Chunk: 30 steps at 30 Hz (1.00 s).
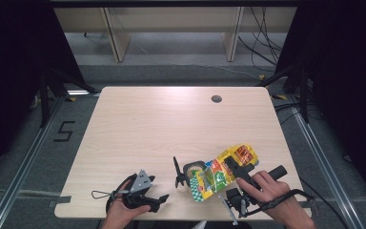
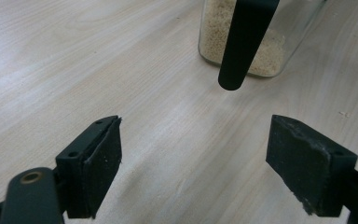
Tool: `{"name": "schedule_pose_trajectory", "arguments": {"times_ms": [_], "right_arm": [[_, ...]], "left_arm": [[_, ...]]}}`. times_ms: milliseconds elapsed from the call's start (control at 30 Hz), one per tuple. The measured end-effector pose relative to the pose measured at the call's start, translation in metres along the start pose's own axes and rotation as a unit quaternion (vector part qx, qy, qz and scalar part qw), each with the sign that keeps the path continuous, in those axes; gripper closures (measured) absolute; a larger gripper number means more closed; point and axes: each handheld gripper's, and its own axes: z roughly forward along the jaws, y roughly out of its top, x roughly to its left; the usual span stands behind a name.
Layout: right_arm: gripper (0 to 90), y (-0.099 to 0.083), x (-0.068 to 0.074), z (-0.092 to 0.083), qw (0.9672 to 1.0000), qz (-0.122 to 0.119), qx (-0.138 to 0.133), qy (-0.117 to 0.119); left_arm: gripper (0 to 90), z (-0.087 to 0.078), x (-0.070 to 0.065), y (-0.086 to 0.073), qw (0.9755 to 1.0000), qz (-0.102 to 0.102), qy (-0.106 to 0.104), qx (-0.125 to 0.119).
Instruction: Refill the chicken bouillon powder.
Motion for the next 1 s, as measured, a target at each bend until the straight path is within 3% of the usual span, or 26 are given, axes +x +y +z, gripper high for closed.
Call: {"name": "schedule_pose_trajectory", "arguments": {"times_ms": [33, 67, 200, 300, 367, 433, 467, 500, 533, 567, 633, 667, 700, 733, 800, 833, 867, 900, 1000], "right_arm": [[48.8, 0.0002, -0.0011, -0.0002, 1.0000, -0.005, -0.001, -0.003], [48.8, 0.0001, -0.0012, -0.0002, 1.0000, -0.005, -0.002, -0.002], [48.8, 0.0000, -0.0013, -0.0001, 1.0000, -0.004, -0.001, 0.002], [48.9, -0.0005, -0.0010, 0.0000, 1.0000, -0.002, -0.003, 0.000], [48.9, -0.0005, -0.0008, 0.0001, 1.0000, -0.001, -0.003, 0.000], [48.9, -0.0010, -0.0008, 0.0002, 1.0000, -0.003, -0.005, 0.001], [48.9, -0.0014, 0.0035, -0.0014, 0.9995, 0.029, 0.010, 0.007], [48.9, -0.0013, 0.0028, -0.0007, 0.9996, 0.026, 0.005, 0.004], [49.0, -0.0014, -0.0020, 0.0017, 0.9999, -0.009, -0.013, -0.004], [49.0, -0.0012, -0.0025, 0.0019, 0.9999, -0.009, -0.014, -0.002], [49.0, -0.0020, 0.0007, 0.0001, 0.9999, 0.016, 0.000, 0.006], [49.0, -0.0018, -0.0041, 0.0026, 0.9997, -0.016, -0.019, -0.002], [49.0, -0.0018, -0.0036, 0.0022, 0.9998, -0.013, -0.016, 0.000], [49.1, -0.0018, -0.0045, 0.0022, 0.9996, -0.019, -0.020, -0.007], [49.0, -0.0020, -0.0026, 0.0025, 0.9998, -0.003, -0.019, -0.005], [49.1, -0.0020, -0.0040, 0.0025, 0.9997, -0.011, -0.021, -0.009], [49.1, -0.0024, 0.0039, -0.0014, 0.9991, 0.041, 0.008, 0.007], [49.1, -0.0027, -0.0014, -0.0003, 1.0000, 0.003, -0.004, 0.004], [49.2, -0.0030, -0.0020, -0.0006, 1.0000, 0.003, -0.006, -0.002]], "left_arm": [[17.6, 0.0007, -0.0014, -0.0004, 0.9999, -0.012, -0.001, -0.004], [17.5, -0.0005, 0.0008, 0.0004, 1.0000, 0.001, 0.002, 0.004], [17.6, -0.0001, -0.0007, -0.0001, 1.0000, -0.007, 0.000, -0.001], [17.6, 0.0000, 0.0007, 0.0003, 1.0000, 0.001, 0.003, 0.000], [17.6, 0.0007, -0.0014, -0.0004, 0.9999, -0.012, -0.001, -0.005], [17.6, 0.0000, 0.0006, 0.0003, 1.0000, 0.001, 0.002, 0.000], [17.6, -0.0004, 0.0012, 0.0003, 1.0000, 0.005, 0.004, 0.004], [17.6, -0.0001, 0.0004, 0.0002, 1.0000, 0.000, 0.003, 0.002], [17.6, 0.0007, -0.0011, -0.0003, 0.9999, -0.009, 0.000, -0.005], [17.6, 0.0000, -0.0006, 0.0000, 1.0000, -0.007, -0.001, 0.000], [17.6, -0.0003, 0.0012, 0.0003, 1.0000, 0.004, 0.004, 0.004], [17.6, 0.0000, 0.0004, 0.0003, 1.0000, 0.000, 0.003, 0.002], [17.5, 0.0009, -0.0014, -0.0004, 0.9999, -0.011, 0.000, -0.005], [17.6, 0.0001, -0.0003, 0.0002, 1.0000, -0.005, 0.000, 0.000], [17.6, 0.0001, 0.0010, 0.0002, 1.0000, 0.002, 0.004, 0.002], [17.6, -0.0003, 0.0010, 0.0003, 1.0000, 0.003, 0.004, 0.005], [17.6, 0.0003, -0.0005, 0.0001, 1.0000, -0.004, 0.000, -0.003], [17.6, 0.0001, -0.0007, 0.0000, 1.0000, -0.008, -0.001, -0.001], [17.6, -0.0003, 0.0013, 0.0002, 1.0000, 0.005, 0.004, 0.004]]}}
